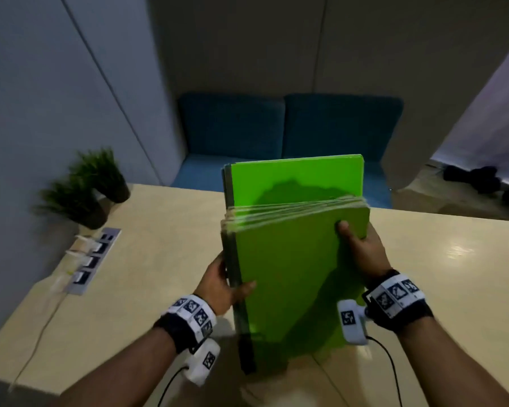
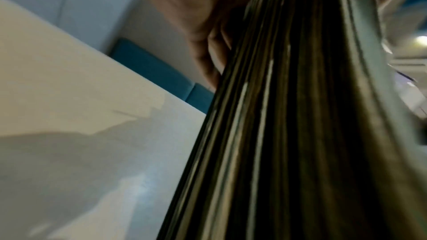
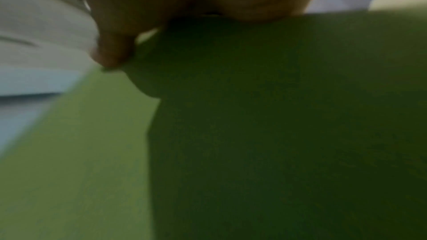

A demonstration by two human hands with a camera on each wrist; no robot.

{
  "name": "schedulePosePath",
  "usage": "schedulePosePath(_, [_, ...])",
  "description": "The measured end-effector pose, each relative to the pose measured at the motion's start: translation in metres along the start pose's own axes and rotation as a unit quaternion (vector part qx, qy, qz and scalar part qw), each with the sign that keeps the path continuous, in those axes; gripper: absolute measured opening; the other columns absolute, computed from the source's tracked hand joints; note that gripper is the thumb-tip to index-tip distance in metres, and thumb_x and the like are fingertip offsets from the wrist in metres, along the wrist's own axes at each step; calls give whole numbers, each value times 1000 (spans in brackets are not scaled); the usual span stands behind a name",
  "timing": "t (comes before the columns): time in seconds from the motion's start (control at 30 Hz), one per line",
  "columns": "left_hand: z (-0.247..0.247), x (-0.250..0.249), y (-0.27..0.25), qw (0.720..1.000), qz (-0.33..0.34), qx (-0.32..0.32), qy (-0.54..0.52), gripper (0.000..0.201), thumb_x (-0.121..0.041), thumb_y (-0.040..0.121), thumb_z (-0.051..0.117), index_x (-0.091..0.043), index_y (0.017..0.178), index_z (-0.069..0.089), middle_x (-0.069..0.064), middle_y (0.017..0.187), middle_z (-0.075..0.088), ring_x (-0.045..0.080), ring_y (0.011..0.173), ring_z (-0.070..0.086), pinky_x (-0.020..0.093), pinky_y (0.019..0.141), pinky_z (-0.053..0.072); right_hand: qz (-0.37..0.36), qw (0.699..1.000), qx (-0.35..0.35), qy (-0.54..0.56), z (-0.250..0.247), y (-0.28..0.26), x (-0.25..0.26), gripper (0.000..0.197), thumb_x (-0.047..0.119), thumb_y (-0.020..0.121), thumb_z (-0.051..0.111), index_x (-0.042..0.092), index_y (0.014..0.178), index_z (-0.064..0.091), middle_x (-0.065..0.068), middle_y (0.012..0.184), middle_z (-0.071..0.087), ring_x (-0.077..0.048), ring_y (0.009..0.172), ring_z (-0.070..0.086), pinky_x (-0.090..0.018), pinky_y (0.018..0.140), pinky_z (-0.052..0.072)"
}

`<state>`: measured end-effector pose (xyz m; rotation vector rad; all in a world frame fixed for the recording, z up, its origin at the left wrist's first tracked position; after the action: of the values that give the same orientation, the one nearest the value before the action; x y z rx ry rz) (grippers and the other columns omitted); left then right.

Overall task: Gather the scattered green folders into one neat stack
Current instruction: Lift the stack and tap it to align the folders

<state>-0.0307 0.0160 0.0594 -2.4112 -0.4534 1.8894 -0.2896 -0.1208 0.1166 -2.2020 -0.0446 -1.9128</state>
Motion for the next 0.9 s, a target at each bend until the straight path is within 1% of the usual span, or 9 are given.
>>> schedulePosePath(0.07, [-33, 9, 4, 997, -49, -21, -49, 96, -68, 40, 83, -14, 115, 60, -9, 101, 72, 1, 89, 68, 25, 80, 53, 80, 995, 23, -45, 37, 9, -9, 91, 91, 41, 62, 18, 95, 69, 0, 81, 70, -12, 59, 65, -21, 52, 49])
schedulePosePath(0.13, [-65, 10, 1, 994, -98, -3, -58, 95, -70, 30, 83, -15, 105, 62, -12, 94, 73, 2, 81, 66, 17, 73, 52, 178, 979, 48, -90, 76, 12, -28, 94, 94, 41, 55, 11, 85, 68, -10, 83, 69, -22, 63, 64, -28, 57, 50])
schedulePosePath(0.23, [-118, 33, -1, 975, -218, 14, -41, 79, -50, 56, 77, -11, 121, 55, 9, 125, 60, 15, 102, 61, 26, 88, 46, 274, 946, 95, -142, 137, 5, -65, 106, 99, 46, 44, 3, 86, 63, -17, 92, 67, -33, 83, 65, -46, 83, 53])
schedulePosePath(0.33, [-170, 69, -9, 948, -316, -14, -33, 83, -38, 72, 74, -4, 141, 42, 14, 148, 42, 30, 134, 41, 32, 107, 30, 326, 926, 123, -145, 199, -16, -81, 112, 96, 52, 38, -3, 95, 65, -12, 84, 63, -28, 75, 61, -39, 76, 49])
schedulePosePath(0.43, [-215, 91, -23, 933, -356, -60, -5, 89, -35, 66, 69, -3, 143, 39, 8, 137, 50, 28, 127, 44, 32, 98, 31, 346, 910, 159, -165, 254, -23, -97, 127, 105, 24, 34, -2, 85, 68, -13, 67, 60, -25, 63, 57, -38, 67, 47])
schedulePosePath(0.57, [-262, 109, -36, 925, -373, -65, 16, 109, -44, 45, 71, -6, 143, 41, 11, 143, 43, 29, 130, 40, 34, 99, 29, 359, 895, 184, -188, 312, -29, -104, 114, 104, 33, 37, 6, 84, 66, -12, 78, 64, -29, 77, 64, -41, 80, 52])
schedulePosePath(0.63, [-282, 119, -37, 924, -376, -66, 19, 114, -48, 38, 71, -5, 141, 43, 13, 137, 45, 27, 118, 44, 33, 94, 30, 360, 897, 177, -186, 332, -30, -101, 120, 103, 30, 35, 5, 94, 64, -12, 88, 64, -30, 80, 63, -41, 81, 52])
schedulePosePath(0.77, [-305, 138, -36, 912, -401, -46, 76, 98, -53, 52, 72, -8, 136, 47, 13, 126, 54, 30, 113, 51, 36, 93, 39, 375, 885, 199, -192, 358, -33, -103, 105, 97, 55, 37, 4, 98, 61, -13, 95, 62, -28, 80, 61, -41, 86, 51])
schedulePosePath(0.9, [-316, 140, -33, 905, -393, 10, 161, 42, -50, 71, 73, -18, 90, 53, 5, 78, 49, 23, 77, 51, 31, 68, 37, 400, 861, 190, -249, 367, -35, -113, 151, 105, 19, 36, 4, 130, 52, -19, 126, 56, -37, 104, 60, -46, 96, 47])
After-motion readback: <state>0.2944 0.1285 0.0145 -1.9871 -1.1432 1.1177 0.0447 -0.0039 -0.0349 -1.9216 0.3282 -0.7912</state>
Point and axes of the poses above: each hand's wrist, its own y-axis towards the middle knuckle, its own z-axis out of the palm, x = y × z, the point moved 1 cm from there along y, towards the middle knuckle
